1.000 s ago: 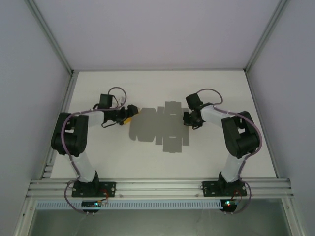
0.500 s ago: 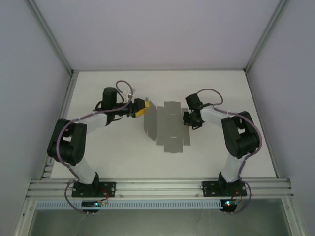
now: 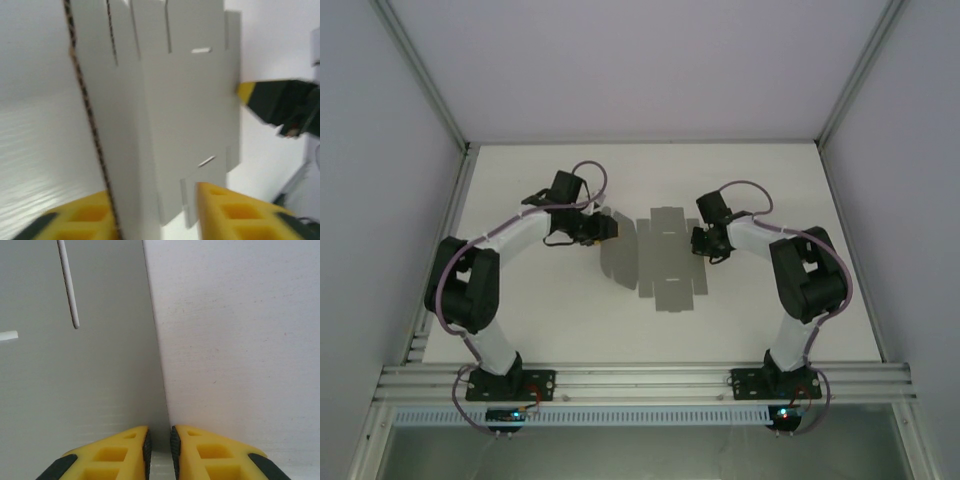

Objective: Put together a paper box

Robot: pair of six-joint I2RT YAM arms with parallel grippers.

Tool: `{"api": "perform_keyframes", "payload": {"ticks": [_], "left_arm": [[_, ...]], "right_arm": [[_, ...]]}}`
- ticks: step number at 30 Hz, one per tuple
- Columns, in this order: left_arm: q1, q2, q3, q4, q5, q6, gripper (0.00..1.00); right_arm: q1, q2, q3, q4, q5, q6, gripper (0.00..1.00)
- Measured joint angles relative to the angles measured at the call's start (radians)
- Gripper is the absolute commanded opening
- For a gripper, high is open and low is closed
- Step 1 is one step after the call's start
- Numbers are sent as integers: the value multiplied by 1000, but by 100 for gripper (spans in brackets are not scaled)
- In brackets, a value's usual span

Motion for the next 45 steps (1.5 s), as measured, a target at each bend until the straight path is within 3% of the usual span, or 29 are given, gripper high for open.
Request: {"api": "perform_keyframes", "payload": {"ticks": [3,5,9,14,17,21,27,31,35,38,40,41,42,44,45], "left_arm": [[-4,0,-1,-27,-34,6,0],[-5,-1,-1,-26,-46,8,0],[10,-40,-35,30,-2,16,0],[75,-185,-167,298,183,-23,0],[113,-262,-220,473,277,-61,0],[130,-360,-285,685,369,-118,0],[129,-479,-354,848,424,-170,0],[129,-492,-355,871,424,-171,0],[129,-483,-355,874,425,-175,0],[137,-468,-355,873,415,-182,0],[140,-457,-356,870,401,-184,2],[142,-455,-357,869,394,-184,19],[142,-454,-359,867,386,-181,50],[141,-455,-358,838,357,-171,77],[141,-455,-358,806,332,-157,100]], "right_arm": [[0,-10,-1,3,-2,-1,25],[-5,-22,-13,16,-14,-9,29],[-48,-100,-78,52,-108,-61,48],[-163,-332,-114,67,-286,-143,83],[-224,-475,-114,124,-408,-183,92],[-317,-594,-146,211,-571,-212,96],[-429,-611,-227,333,-795,-194,79],[-428,-597,-242,409,-907,-183,48],[-438,-578,-255,501,-988,-139,26],[-455,-570,-278,573,-1036,-108,0],[-457,-570,-282,597,-1057,-94,0],[-457,-570,-283,611,-1061,-91,0],[-456,-571,-283,616,-1061,-91,0],[-443,-576,-283,612,-1054,-103,0],[-433,-579,-281,596,-1043,-117,0]]}}
